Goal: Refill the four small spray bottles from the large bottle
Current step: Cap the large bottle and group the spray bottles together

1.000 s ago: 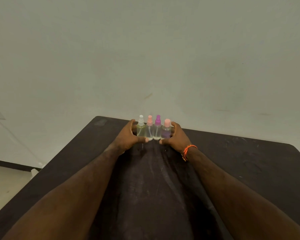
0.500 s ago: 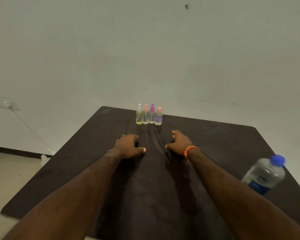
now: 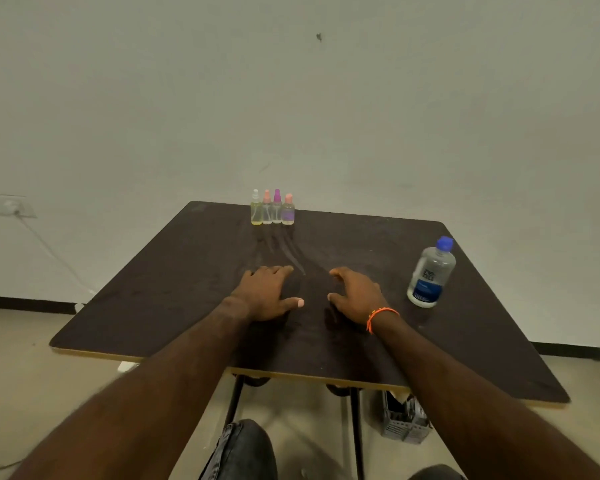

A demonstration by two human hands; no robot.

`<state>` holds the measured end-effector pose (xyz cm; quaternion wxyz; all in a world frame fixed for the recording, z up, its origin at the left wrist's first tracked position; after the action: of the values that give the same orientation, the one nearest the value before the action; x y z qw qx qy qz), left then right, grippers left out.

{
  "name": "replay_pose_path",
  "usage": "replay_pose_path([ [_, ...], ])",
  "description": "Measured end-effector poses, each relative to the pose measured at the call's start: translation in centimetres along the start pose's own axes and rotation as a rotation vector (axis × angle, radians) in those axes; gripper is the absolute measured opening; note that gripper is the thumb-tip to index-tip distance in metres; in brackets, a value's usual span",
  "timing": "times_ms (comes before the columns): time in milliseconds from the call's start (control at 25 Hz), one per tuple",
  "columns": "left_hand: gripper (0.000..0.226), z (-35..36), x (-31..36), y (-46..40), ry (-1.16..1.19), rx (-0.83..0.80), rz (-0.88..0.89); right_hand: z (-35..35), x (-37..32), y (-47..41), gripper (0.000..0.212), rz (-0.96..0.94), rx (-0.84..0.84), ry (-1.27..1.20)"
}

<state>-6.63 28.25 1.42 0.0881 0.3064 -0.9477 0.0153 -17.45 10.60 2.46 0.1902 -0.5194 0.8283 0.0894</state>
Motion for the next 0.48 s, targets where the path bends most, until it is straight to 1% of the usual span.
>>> replay_pose_path([
  [80, 0.102, -0.3, 1.8, -0.2, 0.039, 0.046, 0.037, -2.1, 0.5, 1.6, 0.056, -0.049, 0.076, -0.047],
  [160, 0.106, -0.9, 4.1, -1.0, 0.078, 0.075, 0.082, -5.4, 1.6, 3.2, 0.054, -0.103, 0.226, -0.086],
  [280, 0.106, -1.7, 8.5, -3.4, 0.165, 0.087, 0.173, -11.0, 4.6, 5.2, 0.05, -0.141, 0.453, -0.118],
  [320, 0.106, -1.8, 9.8, -4.1, 0.195, 0.096, 0.195, -12.5, 5.6, 5.7, 0.049, -0.13, 0.515, -0.119],
  [400, 0.108, -1.7, 13.1, -6.2, 0.256, 0.101, 0.24, -14.9, 9.0, 6.5, 0.051, -0.033, 0.591, -0.145],
  [480, 0.112, -1.1, 16.0, -8.0, 0.326, 0.074, 0.26, -15.4, 12.6, 6.6, 0.058, 0.101, 0.583, -0.192],
])
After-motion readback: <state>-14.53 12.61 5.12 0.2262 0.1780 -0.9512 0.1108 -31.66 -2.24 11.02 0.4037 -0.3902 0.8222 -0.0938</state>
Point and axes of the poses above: each hand's wrist, its own y-axis away from the middle knuckle, its own z-axis out of the palm, x = y × z, the point moved 7 cm from there along -y, towards the middle knuckle, and after that the axes turned 7 degrees about z, right-handed, at the moved point
